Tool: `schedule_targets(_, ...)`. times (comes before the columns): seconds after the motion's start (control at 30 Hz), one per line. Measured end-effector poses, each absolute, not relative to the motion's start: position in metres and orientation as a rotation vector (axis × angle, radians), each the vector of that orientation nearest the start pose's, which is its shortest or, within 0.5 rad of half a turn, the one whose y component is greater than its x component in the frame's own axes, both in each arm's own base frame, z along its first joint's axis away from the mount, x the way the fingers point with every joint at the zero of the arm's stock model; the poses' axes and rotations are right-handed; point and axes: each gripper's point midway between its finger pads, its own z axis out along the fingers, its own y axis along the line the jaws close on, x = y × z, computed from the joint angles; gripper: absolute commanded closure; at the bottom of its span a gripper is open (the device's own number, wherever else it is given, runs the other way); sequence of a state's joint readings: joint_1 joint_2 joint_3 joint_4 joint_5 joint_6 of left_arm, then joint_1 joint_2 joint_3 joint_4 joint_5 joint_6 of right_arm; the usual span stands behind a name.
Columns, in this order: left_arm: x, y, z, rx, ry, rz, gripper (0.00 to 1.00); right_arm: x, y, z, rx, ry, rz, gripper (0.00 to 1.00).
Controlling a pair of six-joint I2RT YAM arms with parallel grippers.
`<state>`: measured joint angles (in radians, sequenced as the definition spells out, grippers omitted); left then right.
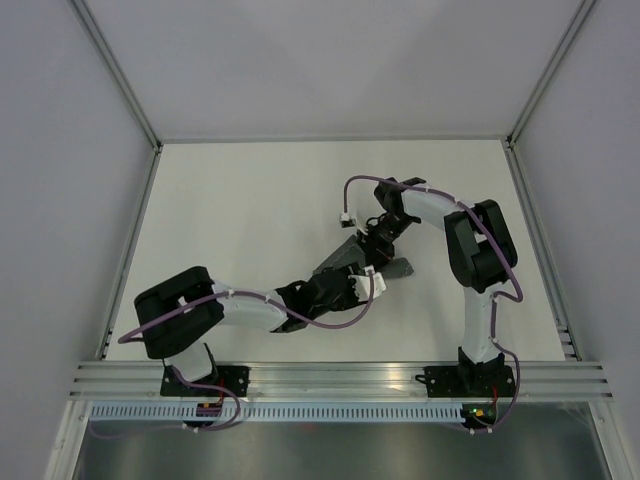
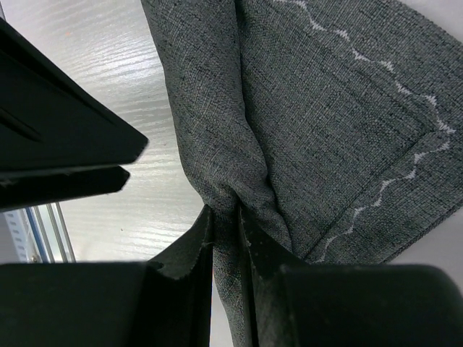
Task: Fold the napkin, place the utensils inside, and roll it up
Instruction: Roll the napkin at the center of the board.
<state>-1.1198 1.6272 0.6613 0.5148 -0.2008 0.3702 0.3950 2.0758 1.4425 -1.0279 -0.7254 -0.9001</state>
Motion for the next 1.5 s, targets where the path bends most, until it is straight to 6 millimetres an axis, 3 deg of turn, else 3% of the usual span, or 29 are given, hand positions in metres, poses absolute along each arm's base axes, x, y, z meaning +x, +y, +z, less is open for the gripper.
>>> schedule_targets(0.2, 0.242, -0.373, 0.056, 1.354, 1.517, -0.198, 0.43, 0.273, 0.213, 0.024, -1.652, 2.324, 1.106, 0.85)
schedule_targets(0.4, 0.248, -0.372, 0.033, 1.413, 1.505, -0.131, 0.43, 0.274, 0.213, 0.023, -1.635, 2.336, 1.126, 0.85)
schedule_targets(0.57, 0.257, -0.376, 0.031, 1.412, 1.502, -0.111, 0.46, 0.274, 0.213, 0.023, -1.614, 2.343, 1.153, 0.84)
schedule_targets(0.77, 0.266, -0.377, 0.027, 1.423, 1.529, -0.108, 0.65, 0.274, 0.213, 0.023, -1.6, 2.345, 1.173, 0.83)
schedule_targets(0.87, 0.264, -0.378, 0.026, 1.444, 1.536, -0.119, 0.86, 0.275, 0.212, 0.024, -1.586, 2.346, 1.186, 0.8)
schedule_targets(0.9, 0.264, -0.379, 0.025, 1.451, 1.538, -0.122, 0.93, 0.275, 0.212, 0.024, -1.582, 2.347, 1.19, 0.78)
schedule_targets(0.97, 0.263, -0.379, 0.026, 1.464, 1.544, -0.124, 0.98, 0.276, 0.211, 0.024, -1.575, 2.349, 1.195, 0.74)
schedule_targets(1.17, 0.262, -0.382, 0.027, 1.499, 1.567, -0.147, 0.98, 0.276, 0.211, 0.026, -1.565, 2.346, 1.201, 0.47)
schedule_targets(1.27, 0.261, -0.384, 0.028, 1.502, 1.576, -0.189, 0.98, 0.275, 0.211, 0.031, -1.559, 2.331, 1.2, 0.4)
schedule_targets(1.5, 0.255, -0.393, 0.031, 1.49, 1.588, -0.299, 0.98, 0.279, 0.198, 0.033, -1.502, 2.369, 1.16, 0.35)
